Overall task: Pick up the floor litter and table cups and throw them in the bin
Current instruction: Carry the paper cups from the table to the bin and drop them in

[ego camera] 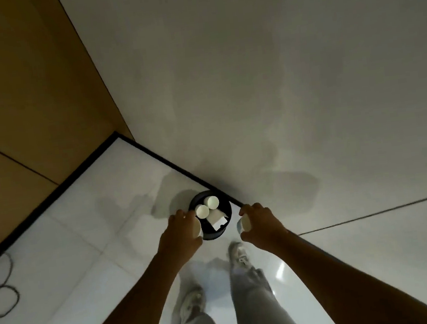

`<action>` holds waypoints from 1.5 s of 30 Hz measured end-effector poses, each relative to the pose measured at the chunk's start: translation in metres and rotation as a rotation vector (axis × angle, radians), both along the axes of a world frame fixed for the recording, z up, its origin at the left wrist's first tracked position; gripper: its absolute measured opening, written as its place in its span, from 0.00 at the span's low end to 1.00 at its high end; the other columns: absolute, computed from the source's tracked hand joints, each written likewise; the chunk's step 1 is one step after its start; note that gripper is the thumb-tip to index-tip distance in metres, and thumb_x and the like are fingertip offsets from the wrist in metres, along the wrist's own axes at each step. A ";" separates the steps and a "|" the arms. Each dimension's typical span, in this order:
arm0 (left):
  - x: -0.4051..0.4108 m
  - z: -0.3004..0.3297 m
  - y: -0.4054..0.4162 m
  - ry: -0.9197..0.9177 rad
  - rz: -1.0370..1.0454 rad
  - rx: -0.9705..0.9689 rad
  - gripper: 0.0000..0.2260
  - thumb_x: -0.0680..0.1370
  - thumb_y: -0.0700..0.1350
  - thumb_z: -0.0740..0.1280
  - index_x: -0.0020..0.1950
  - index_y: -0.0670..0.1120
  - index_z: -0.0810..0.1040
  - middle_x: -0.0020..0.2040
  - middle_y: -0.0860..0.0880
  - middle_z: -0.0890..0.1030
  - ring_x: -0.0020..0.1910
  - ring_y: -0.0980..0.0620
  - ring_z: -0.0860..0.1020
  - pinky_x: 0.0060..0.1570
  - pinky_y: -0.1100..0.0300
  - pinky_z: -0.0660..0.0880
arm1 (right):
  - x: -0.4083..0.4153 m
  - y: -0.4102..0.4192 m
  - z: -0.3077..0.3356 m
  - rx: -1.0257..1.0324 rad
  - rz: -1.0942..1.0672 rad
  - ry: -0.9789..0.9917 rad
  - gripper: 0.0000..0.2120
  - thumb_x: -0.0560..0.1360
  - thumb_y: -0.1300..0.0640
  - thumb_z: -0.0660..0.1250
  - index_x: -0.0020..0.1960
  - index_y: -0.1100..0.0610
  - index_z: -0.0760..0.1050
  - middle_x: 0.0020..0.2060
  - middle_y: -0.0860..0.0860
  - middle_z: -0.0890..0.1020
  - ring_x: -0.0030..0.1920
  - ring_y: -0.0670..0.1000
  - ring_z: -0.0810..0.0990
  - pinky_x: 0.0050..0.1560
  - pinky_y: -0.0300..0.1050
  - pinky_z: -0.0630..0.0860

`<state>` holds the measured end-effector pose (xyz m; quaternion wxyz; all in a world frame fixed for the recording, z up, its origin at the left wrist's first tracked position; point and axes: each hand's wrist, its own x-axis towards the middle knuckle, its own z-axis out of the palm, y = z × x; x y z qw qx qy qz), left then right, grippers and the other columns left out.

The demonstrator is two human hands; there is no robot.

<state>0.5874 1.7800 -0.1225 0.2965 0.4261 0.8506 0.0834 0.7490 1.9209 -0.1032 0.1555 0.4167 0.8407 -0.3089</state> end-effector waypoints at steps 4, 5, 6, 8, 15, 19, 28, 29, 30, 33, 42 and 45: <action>0.011 -0.030 0.031 -0.025 0.167 -0.014 0.29 0.74 0.51 0.69 0.71 0.47 0.62 0.65 0.47 0.67 0.64 0.49 0.67 0.55 0.58 0.75 | -0.015 0.053 -0.029 -0.047 0.104 -0.024 0.24 0.69 0.57 0.71 0.63 0.54 0.69 0.57 0.54 0.72 0.58 0.55 0.72 0.50 0.42 0.73; 0.014 -0.040 0.039 -0.034 0.212 -0.017 0.29 0.74 0.52 0.69 0.71 0.47 0.61 0.65 0.47 0.67 0.64 0.49 0.67 0.54 0.58 0.75 | -0.020 0.066 -0.039 -0.061 0.129 -0.034 0.25 0.69 0.57 0.72 0.63 0.54 0.69 0.58 0.54 0.72 0.59 0.55 0.72 0.51 0.42 0.74; 0.016 -0.049 0.046 -0.044 0.251 -0.016 0.30 0.74 0.52 0.69 0.72 0.47 0.61 0.65 0.47 0.67 0.65 0.49 0.67 0.54 0.59 0.75 | -0.025 0.076 -0.048 -0.068 0.149 -0.041 0.25 0.69 0.57 0.72 0.64 0.54 0.68 0.59 0.54 0.72 0.59 0.55 0.72 0.52 0.43 0.75; 0.018 -0.067 0.058 -0.045 0.315 -0.013 0.30 0.74 0.51 0.70 0.72 0.47 0.62 0.65 0.48 0.68 0.65 0.50 0.67 0.54 0.59 0.74 | -0.036 0.094 -0.068 -0.093 0.192 -0.060 0.26 0.70 0.56 0.71 0.65 0.54 0.67 0.60 0.54 0.71 0.61 0.56 0.71 0.54 0.45 0.76; 0.012 -0.165 0.093 -0.044 0.468 0.037 0.29 0.72 0.48 0.73 0.69 0.44 0.67 0.64 0.45 0.71 0.63 0.46 0.70 0.50 0.54 0.77 | -0.072 0.122 -0.179 -0.161 0.280 -0.060 0.27 0.73 0.53 0.71 0.68 0.54 0.64 0.64 0.55 0.68 0.62 0.56 0.69 0.56 0.44 0.73; 0.007 -0.235 0.104 -0.006 0.486 0.078 0.28 0.72 0.47 0.74 0.68 0.43 0.68 0.64 0.44 0.71 0.63 0.45 0.71 0.50 0.52 0.77 | -0.079 0.132 -0.257 -0.188 0.266 -0.063 0.26 0.72 0.54 0.71 0.67 0.54 0.66 0.63 0.55 0.69 0.62 0.56 0.70 0.56 0.47 0.74; 0.000 -0.383 0.129 0.076 0.361 0.078 0.26 0.70 0.46 0.76 0.64 0.42 0.71 0.63 0.41 0.74 0.61 0.41 0.73 0.48 0.50 0.79 | -0.101 0.158 -0.413 -0.082 0.236 0.020 0.26 0.73 0.53 0.71 0.68 0.55 0.66 0.66 0.55 0.69 0.64 0.55 0.69 0.56 0.49 0.77; -0.003 -0.393 0.133 0.093 0.346 0.077 0.26 0.70 0.45 0.76 0.64 0.42 0.71 0.62 0.41 0.74 0.60 0.41 0.74 0.48 0.50 0.79 | -0.105 0.160 -0.425 -0.074 0.248 0.041 0.26 0.73 0.53 0.71 0.68 0.55 0.67 0.66 0.55 0.69 0.64 0.55 0.69 0.55 0.46 0.77; -0.005 -0.407 0.137 0.107 0.333 0.066 0.26 0.69 0.45 0.76 0.64 0.42 0.72 0.62 0.41 0.74 0.60 0.41 0.73 0.47 0.50 0.79 | -0.108 0.162 -0.440 -0.072 0.267 0.056 0.26 0.73 0.54 0.71 0.68 0.55 0.67 0.66 0.55 0.69 0.64 0.55 0.69 0.53 0.45 0.76; -0.013 -0.437 0.145 0.139 0.291 0.032 0.26 0.69 0.44 0.76 0.64 0.42 0.72 0.62 0.41 0.73 0.62 0.41 0.72 0.47 0.51 0.79 | -0.117 0.163 -0.472 -0.081 0.307 0.108 0.26 0.73 0.55 0.71 0.68 0.56 0.67 0.65 0.55 0.69 0.62 0.55 0.70 0.53 0.48 0.78; -0.031 -0.493 0.149 0.265 -0.023 0.015 0.28 0.67 0.41 0.78 0.65 0.38 0.75 0.65 0.38 0.75 0.67 0.38 0.72 0.65 0.48 0.69 | -0.130 0.157 -0.531 0.086 0.456 0.188 0.29 0.71 0.58 0.74 0.69 0.58 0.69 0.71 0.57 0.67 0.71 0.59 0.65 0.66 0.51 0.70; -0.037 -0.506 0.148 0.248 -0.046 0.012 0.31 0.66 0.41 0.78 0.67 0.38 0.73 0.67 0.38 0.74 0.68 0.38 0.70 0.67 0.48 0.66 | -0.129 0.157 -0.543 0.135 0.535 0.197 0.32 0.69 0.57 0.76 0.70 0.59 0.69 0.72 0.57 0.68 0.72 0.60 0.66 0.68 0.53 0.69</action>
